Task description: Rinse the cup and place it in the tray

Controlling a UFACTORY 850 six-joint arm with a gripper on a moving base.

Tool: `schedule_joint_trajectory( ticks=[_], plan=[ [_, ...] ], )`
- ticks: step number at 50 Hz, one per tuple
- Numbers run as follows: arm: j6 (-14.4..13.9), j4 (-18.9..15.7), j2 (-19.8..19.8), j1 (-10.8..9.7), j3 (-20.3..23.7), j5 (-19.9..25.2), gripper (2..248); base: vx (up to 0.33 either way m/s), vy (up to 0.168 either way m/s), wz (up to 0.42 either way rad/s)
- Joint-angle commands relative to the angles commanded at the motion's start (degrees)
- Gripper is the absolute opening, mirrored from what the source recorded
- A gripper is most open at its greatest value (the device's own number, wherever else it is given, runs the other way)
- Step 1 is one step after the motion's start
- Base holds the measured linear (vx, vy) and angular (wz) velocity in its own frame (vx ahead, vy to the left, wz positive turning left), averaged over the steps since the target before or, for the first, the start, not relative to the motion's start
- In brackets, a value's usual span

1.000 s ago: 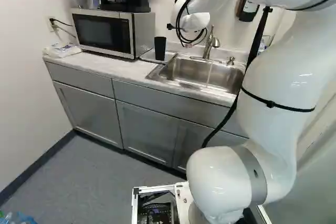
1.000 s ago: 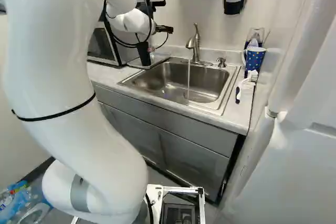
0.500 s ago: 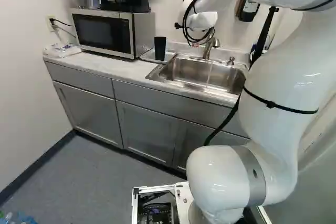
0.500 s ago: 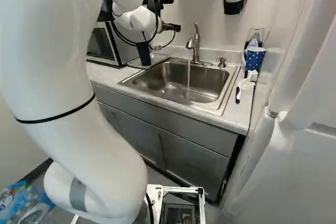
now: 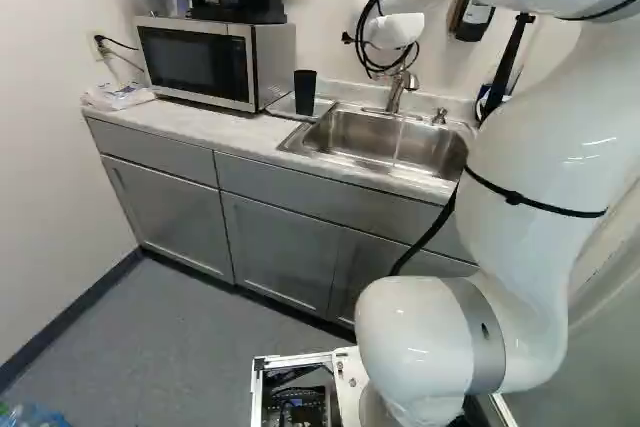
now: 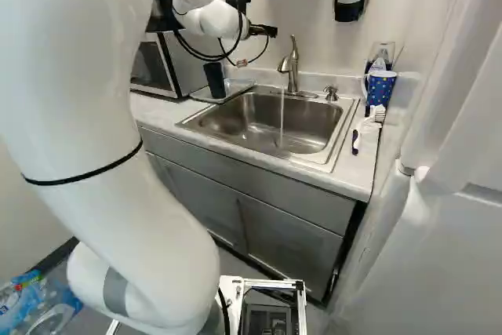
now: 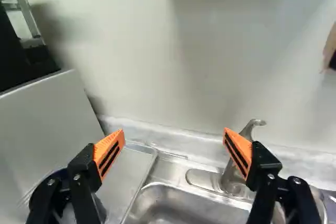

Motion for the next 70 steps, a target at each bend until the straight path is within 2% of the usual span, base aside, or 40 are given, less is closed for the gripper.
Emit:
schedule_joint_trajectory(
  ticks=[25,48,70],
  plan=[
    [0.0,0.0,-2.8,-2.6,-5.9,-3.8,247,0.0,0.0,0.0],
    [0.0,0.0,-5.4,-3.8,-11.5,-8.1,247,0.0,0.0,0.0],
    [0.0,0.0,-6.1,-4.1,-12.3,-9.1,247,0.0,0.0,0.0]
  ],
)
